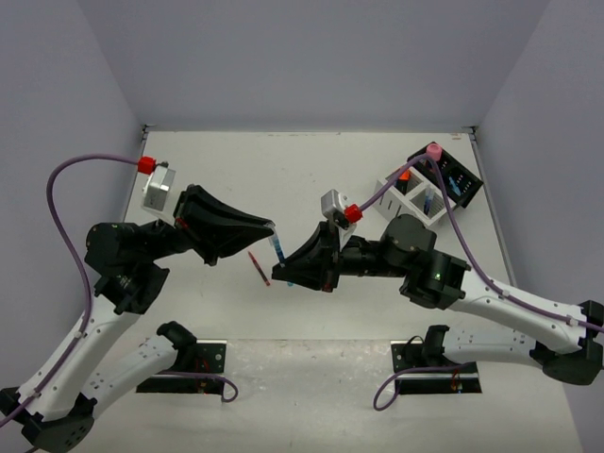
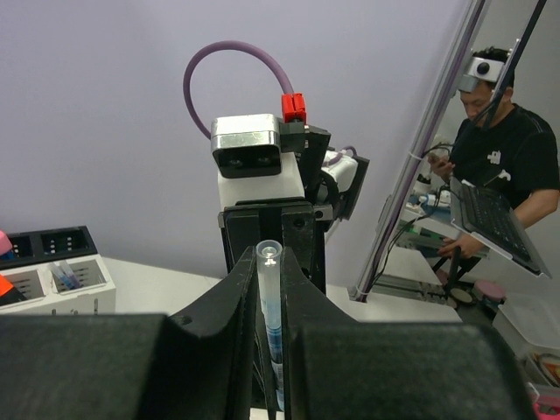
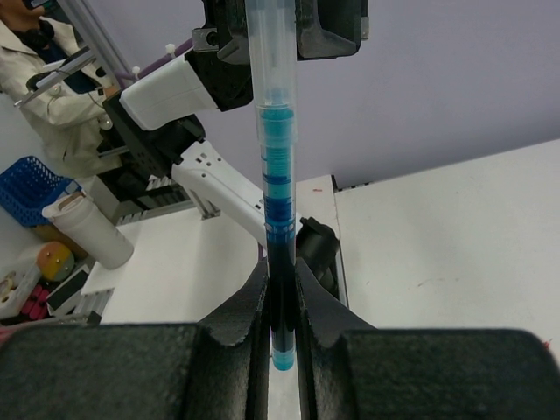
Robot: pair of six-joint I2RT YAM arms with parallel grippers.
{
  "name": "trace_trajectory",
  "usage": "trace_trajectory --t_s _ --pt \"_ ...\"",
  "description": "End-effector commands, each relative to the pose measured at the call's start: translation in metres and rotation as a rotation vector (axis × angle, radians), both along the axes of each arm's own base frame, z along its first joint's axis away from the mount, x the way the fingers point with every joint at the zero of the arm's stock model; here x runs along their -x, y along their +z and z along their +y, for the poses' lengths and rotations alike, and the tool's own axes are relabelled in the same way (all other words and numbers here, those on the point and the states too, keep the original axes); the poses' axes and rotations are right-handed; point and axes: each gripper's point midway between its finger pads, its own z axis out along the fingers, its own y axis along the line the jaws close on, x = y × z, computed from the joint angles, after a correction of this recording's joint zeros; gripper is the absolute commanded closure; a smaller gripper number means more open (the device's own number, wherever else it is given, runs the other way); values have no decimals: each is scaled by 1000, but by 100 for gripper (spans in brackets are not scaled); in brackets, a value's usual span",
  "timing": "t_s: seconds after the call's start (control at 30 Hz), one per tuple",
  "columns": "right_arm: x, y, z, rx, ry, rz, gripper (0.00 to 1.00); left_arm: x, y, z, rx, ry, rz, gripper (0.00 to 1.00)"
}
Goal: Sort the stationery into containers
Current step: Close the pen cap on the pen.
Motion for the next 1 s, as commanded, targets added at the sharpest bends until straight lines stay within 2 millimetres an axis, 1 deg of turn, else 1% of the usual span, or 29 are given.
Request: trace_trajectory --t_s 0.0,0.03,0.07,0.17,0.27,0.33,0.43,0.47,0.5,0.53,0.57,0.63,0.67,0.7,0.77,0.8,0.83,0.87,0.9,0.93,0.97 --pt "2 31 1 -71 13 -25 100 2 2 -3 -2 -34 -11 95" --pt "3 31 2 -71 20 -25 100 2 2 -3 -4 -34 -15 99" --pt "2 31 2 -71 18 -25 100 2 2 -4 -7 -33 -19 100" --pt "-5 31 4 -79 -18 -26 100 3 -4 -5 -23 -49 -36 100" --pt "-16 40 2 -117 -86 -12 100 7 -15 -5 -30 -64 -44 100" --pt "-22 48 0 -148 -123 -11 100 5 -33 -6 -46 -62 -17 100" --pt "-35 72 -11 -247 -213 -21 100 1 -61 -6 -61 -43 35 100" --pt "-36 83 -14 -274 -225 -29 100 0 -68 -6 -68 -41 53 100" --pt "-38 83 -14 -273 -232 -36 100 0 -75 -7 -76 -48 69 100" --pt "-39 89 -15 -274 -237 -44 100 1 -81 -7 -82 -57 87 100" --pt "-38 106 -17 -285 -241 -57 100 1 -90 -8 -94 -72 129 100" --pt "-36 112 -16 -300 -225 -77 100 2 -95 -8 -104 -80 145 100" --pt "-36 106 -12 -286 -214 -75 100 2 -96 -8 -110 -73 145 100" --pt "-35 98 -7 -266 -198 -78 100 3 -90 -6 -104 -56 122 100" --pt "-29 70 2 -205 -147 -89 100 1 -81 -2 -102 -17 111 100" --pt "-25 58 6 -182 -118 -98 100 -2 -76 -2 -110 8 96 100" --pt "-16 45 8 -154 -68 -117 100 -8 -68 0 -132 54 92 100" --pt "-9 31 11 -122 -34 -118 100 -8 -44 6 -134 97 65 100" --pt "-5 19 12 -95 -8 -116 100 -11 -36 8 -159 127 72 97" --pt "-2 11 13 -76 8 -111 100 -16 -40 7 -183 141 90 90" --pt "0 4 14 -56 15 -102 100 -13 -28 10 -172 146 72 73"
